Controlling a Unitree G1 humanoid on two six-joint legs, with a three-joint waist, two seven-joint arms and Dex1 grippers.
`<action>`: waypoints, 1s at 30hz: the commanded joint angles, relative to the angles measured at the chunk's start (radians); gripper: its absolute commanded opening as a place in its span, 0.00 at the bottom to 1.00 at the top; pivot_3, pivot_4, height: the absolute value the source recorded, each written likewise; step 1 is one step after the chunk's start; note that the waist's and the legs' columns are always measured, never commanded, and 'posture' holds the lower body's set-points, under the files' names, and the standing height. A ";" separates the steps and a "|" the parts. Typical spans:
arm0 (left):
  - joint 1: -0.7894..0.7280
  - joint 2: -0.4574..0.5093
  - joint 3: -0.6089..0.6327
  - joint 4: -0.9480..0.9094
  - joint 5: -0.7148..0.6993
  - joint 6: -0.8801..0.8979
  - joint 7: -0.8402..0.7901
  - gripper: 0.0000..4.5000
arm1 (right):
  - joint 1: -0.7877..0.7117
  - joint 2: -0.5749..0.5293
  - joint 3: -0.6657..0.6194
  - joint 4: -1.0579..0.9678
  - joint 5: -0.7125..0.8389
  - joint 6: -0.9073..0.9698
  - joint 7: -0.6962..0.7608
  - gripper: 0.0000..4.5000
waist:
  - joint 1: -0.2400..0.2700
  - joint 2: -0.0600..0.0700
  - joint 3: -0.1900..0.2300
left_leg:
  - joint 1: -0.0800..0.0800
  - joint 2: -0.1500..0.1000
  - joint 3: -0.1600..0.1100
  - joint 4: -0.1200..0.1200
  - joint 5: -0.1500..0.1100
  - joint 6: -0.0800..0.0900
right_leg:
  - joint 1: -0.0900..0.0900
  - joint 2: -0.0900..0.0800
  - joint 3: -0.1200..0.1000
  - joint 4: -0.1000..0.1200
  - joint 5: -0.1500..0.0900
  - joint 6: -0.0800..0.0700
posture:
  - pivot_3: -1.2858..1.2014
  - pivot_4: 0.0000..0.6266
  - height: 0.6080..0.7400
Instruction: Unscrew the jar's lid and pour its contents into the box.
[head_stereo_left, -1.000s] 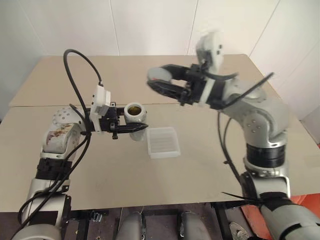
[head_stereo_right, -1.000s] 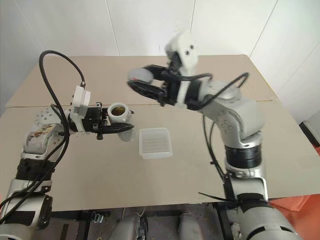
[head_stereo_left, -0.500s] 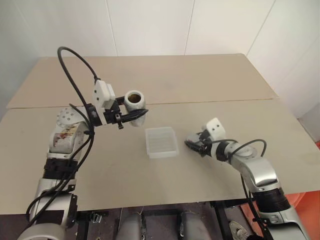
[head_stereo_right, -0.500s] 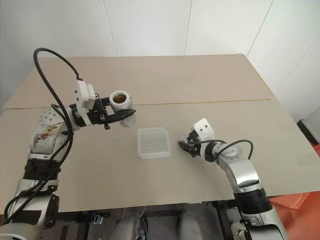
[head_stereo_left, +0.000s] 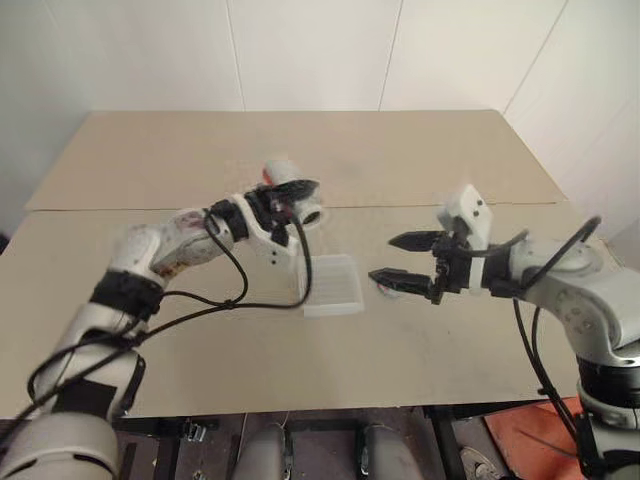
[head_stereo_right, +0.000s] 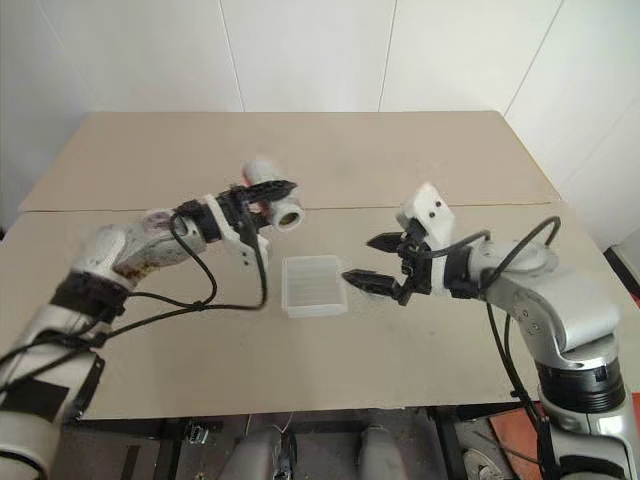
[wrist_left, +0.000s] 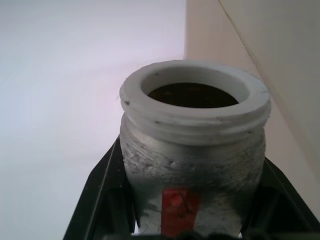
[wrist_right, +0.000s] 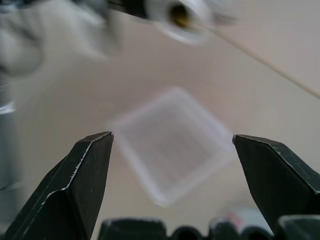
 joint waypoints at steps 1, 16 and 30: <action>-0.064 -0.008 -0.132 0.017 0.235 0.083 0.244 0.45 | -0.060 -0.014 0.019 -0.021 0.031 -0.001 0.023 1.00 | 0.000 0.000 0.000 | 0.000 0.000 0.001 0.000 0.000 0.001 | 0.000 0.000 0.000 0.000 0.000 0.000 | 0.52 0.24 1.00; -0.112 -0.013 -0.221 -0.018 0.337 0.203 0.283 0.45 | -0.050 0.018 0.009 -0.045 0.062 -0.077 0.020 1.00 | -0.002 0.000 0.000 | -0.006 0.001 0.006 0.004 0.000 0.001 | -0.005 -0.001 -0.002 0.001 0.000 0.001 | 0.52 0.24 1.00; 0.198 -0.311 0.457 -0.313 -1.210 1.100 -0.703 0.45 | 0.005 0.015 -0.021 -0.017 0.027 -0.161 -0.029 1.00 | -0.008 0.000 0.000 | -0.008 0.002 -0.002 0.016 0.001 -0.001 | -0.004 -0.003 -0.003 0.008 -0.002 0.003 | 0.52 0.24 1.00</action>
